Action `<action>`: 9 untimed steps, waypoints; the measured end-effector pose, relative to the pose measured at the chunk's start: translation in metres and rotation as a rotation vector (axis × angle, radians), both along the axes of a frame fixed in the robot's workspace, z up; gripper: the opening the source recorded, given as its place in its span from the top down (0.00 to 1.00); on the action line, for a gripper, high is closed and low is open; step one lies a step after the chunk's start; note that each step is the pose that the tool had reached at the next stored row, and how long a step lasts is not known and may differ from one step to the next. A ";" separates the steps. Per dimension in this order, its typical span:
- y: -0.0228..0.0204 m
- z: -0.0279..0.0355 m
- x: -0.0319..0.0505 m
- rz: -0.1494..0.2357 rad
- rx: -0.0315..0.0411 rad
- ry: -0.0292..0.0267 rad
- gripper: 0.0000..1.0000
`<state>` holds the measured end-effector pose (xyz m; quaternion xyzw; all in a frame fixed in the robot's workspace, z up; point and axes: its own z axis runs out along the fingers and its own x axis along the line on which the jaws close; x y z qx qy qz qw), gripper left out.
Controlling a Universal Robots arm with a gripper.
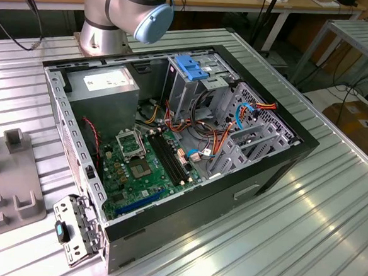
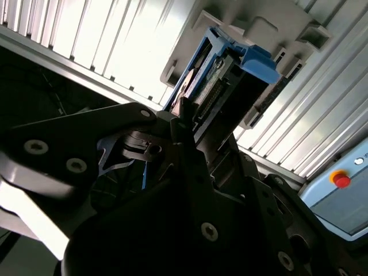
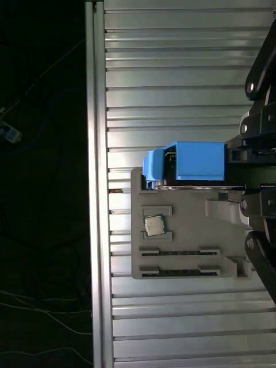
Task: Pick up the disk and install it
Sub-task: 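Pick up the disk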
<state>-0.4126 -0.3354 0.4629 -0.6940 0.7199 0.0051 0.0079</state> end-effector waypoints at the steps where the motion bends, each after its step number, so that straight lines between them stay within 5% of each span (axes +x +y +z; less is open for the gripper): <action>1: 0.0001 0.0019 0.0000 0.000 0.0000 0.0001 0.65; 9: 0.0011 0.0179 0.0000 0.000 0.0001 -0.0002 0.65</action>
